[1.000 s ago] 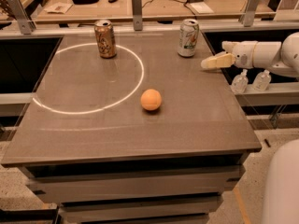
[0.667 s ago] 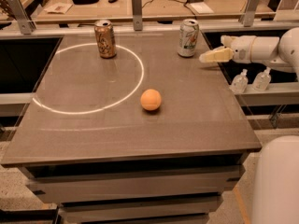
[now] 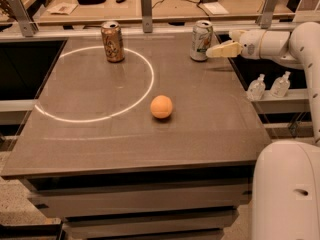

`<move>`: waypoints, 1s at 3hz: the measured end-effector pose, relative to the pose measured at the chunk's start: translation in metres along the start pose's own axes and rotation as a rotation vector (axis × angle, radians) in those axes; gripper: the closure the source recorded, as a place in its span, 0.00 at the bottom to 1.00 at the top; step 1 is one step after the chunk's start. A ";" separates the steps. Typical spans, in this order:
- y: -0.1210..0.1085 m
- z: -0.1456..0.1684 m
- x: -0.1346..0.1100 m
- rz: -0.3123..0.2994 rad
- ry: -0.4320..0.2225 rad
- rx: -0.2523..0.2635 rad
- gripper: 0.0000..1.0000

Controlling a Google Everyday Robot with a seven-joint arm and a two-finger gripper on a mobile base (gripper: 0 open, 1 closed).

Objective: Knock 7up can over

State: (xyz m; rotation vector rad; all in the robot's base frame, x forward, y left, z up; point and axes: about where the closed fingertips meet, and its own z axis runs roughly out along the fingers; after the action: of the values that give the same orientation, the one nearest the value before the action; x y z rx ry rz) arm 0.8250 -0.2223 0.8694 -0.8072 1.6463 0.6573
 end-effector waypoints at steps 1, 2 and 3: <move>0.008 0.019 -0.007 0.000 -0.027 -0.040 0.00; 0.020 0.040 -0.014 0.002 -0.047 -0.085 0.00; 0.031 0.057 -0.021 0.001 -0.046 -0.122 0.12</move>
Offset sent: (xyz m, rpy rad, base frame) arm 0.0314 0.0558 0.0182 0.0738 -0.0193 0.1259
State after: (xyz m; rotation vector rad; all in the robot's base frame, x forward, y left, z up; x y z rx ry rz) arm 0.8371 -0.1552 0.8777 -0.8726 1.5764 0.7774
